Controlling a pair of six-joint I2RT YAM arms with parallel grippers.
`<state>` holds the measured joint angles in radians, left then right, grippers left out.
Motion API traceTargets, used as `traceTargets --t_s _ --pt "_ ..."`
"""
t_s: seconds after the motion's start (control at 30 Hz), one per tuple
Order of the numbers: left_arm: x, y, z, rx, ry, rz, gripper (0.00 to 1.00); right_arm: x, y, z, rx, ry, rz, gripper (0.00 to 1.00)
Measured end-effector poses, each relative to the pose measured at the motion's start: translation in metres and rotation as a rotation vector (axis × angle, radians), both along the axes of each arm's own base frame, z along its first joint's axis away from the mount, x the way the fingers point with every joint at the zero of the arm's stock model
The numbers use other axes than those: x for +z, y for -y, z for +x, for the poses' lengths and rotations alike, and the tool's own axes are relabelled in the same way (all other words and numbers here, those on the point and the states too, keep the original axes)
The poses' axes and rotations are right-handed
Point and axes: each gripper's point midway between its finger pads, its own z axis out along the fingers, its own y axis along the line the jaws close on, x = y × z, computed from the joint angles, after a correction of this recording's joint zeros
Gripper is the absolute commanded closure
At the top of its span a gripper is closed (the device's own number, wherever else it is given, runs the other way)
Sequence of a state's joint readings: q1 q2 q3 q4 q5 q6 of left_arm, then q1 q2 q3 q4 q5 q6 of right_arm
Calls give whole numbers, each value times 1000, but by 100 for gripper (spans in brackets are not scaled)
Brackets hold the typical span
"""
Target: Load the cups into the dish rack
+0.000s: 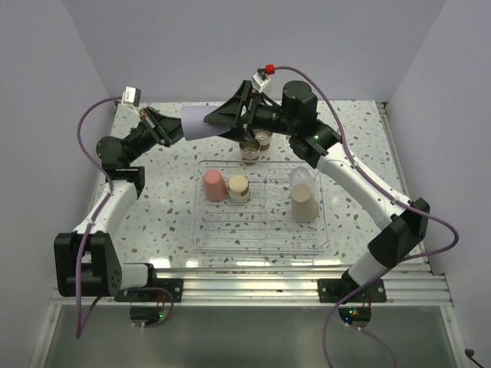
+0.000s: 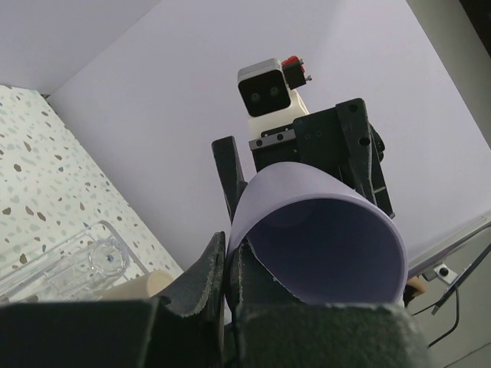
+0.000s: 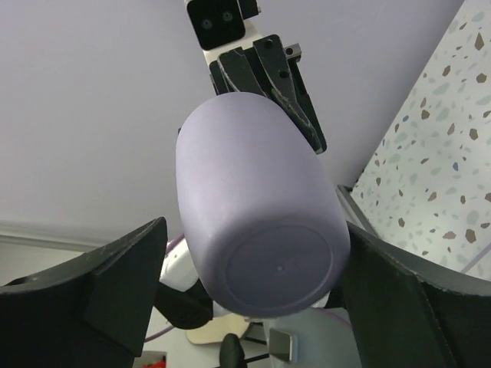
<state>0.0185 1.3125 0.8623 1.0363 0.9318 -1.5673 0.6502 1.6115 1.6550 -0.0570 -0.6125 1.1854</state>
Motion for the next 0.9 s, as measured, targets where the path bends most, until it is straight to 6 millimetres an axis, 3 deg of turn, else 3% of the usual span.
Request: traceTargets --t_s 0.03,0.13,0.23,0.27,0.47,0.5,0.57,0.63,0.77,0.9 --pt "-1 1 -2 -5 2 4 100 0 -1 -1 0 3 -1 3" --pt "-1 3 -6 -11 6 11 100 0 -4 -3 -4 8 -1 7" --pt "-1 3 -7 -8 9 11 100 2 -5 -4 -7 11 7 27" --pt "0 3 -7 -6 11 10 100 2 -5 -3 -9 8 7 39" --pt "0 2 -6 0 2 6 100 1 -5 -3 -8 5 10 76" --pt "0 2 -6 0 1 6 100 1 -5 -3 -8 7 9 89" --pt "-1 3 -6 1 3 11 74 0 -5 -3 -8 9 4 100" --pt "-6 3 -5 1 5 32 48 -4 -4 -2 -13 15 -16 100" --pt "-25 4 4 18 -36 103 30 -16 7 3 -64 50 -125 100" --pt "-41 1 20 74 -81 240 20 -17 40 7 -141 102 -247 100"
